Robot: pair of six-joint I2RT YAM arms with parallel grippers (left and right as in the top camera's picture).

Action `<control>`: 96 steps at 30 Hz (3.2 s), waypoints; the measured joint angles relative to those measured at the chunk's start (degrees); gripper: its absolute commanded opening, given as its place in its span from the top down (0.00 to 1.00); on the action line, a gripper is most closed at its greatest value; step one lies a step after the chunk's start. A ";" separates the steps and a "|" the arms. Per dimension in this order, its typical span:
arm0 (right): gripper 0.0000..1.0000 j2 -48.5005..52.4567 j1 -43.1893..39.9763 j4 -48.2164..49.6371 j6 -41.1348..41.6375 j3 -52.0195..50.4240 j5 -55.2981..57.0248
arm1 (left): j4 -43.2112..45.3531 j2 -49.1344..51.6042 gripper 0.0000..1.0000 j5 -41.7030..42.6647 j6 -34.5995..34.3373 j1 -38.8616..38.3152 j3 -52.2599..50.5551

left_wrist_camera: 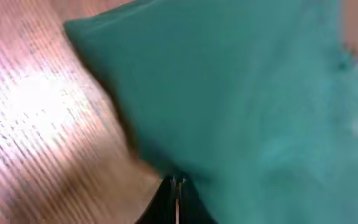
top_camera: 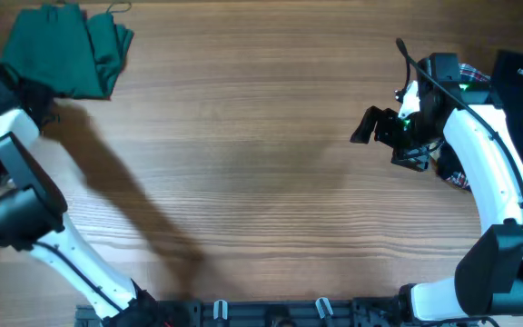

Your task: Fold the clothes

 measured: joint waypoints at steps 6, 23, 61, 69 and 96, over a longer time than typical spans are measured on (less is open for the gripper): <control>0.00 0.00 0.00 2.14 0.74 0.00 0.00 | -13.57 -16.70 0.77 9.46 0.74 0.00 -0.09; 0.00 -20.55 0.02 -1.57 1.64 0.02 3.45 | -48.63 -54.10 0.01 24.81 6.01 0.09 -0.04; 0.00 -53.68 0.02 -20.87 4.63 -1.66 20.04 | -56.65 -55.91 0.00 25.68 18.47 -19.06 -0.04; 0.00 -53.68 0.02 -20.87 4.63 -1.68 20.04 | -56.65 -55.91 0.00 25.68 18.47 -19.06 -0.04; 0.00 -82.34 0.02 37.35 -7.39 -42.58 16.87 | -56.78 -55.91 0.00 25.49 18.49 -19.06 -0.04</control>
